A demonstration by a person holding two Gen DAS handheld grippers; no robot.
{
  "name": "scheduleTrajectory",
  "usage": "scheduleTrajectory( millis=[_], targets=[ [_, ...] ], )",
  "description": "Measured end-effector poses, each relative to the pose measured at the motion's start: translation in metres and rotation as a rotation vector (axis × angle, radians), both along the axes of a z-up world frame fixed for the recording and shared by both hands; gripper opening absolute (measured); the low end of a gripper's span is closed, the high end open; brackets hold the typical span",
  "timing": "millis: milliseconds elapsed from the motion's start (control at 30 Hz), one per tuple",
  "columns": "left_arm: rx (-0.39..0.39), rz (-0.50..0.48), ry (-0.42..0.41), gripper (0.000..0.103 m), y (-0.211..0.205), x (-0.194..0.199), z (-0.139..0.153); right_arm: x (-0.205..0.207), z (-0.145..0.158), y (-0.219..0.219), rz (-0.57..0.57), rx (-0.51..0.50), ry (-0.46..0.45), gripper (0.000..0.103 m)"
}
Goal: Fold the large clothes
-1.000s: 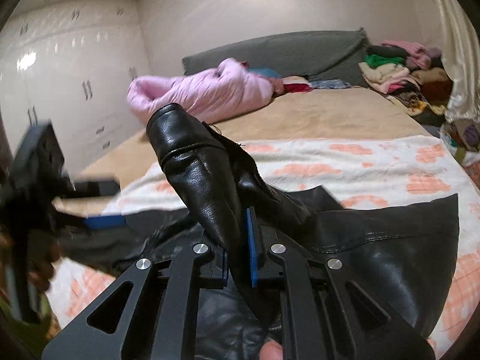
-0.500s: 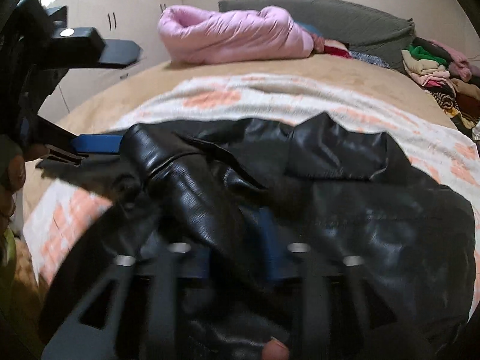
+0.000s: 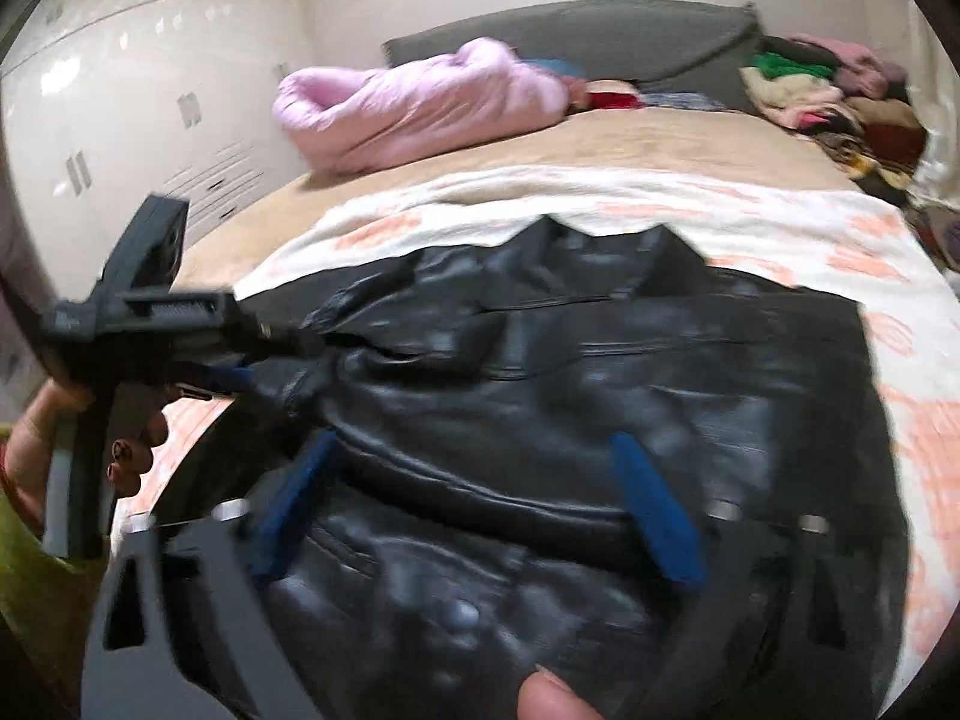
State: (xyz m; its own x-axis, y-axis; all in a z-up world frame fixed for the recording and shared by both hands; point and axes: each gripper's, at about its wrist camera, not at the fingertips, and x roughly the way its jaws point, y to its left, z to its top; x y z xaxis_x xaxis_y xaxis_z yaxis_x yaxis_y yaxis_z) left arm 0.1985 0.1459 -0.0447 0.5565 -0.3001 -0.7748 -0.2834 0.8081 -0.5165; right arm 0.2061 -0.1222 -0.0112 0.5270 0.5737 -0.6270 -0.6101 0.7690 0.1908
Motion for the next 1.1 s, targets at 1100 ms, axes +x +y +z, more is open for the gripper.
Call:
scheduleTrajectory(
  millis=[1100],
  targets=[
    [0.247, -0.111, -0.093, 0.009, 0.012, 0.004, -0.01, 0.155, -0.064, -0.067, -0.378, -0.253, 0.19, 0.057]
  ],
)
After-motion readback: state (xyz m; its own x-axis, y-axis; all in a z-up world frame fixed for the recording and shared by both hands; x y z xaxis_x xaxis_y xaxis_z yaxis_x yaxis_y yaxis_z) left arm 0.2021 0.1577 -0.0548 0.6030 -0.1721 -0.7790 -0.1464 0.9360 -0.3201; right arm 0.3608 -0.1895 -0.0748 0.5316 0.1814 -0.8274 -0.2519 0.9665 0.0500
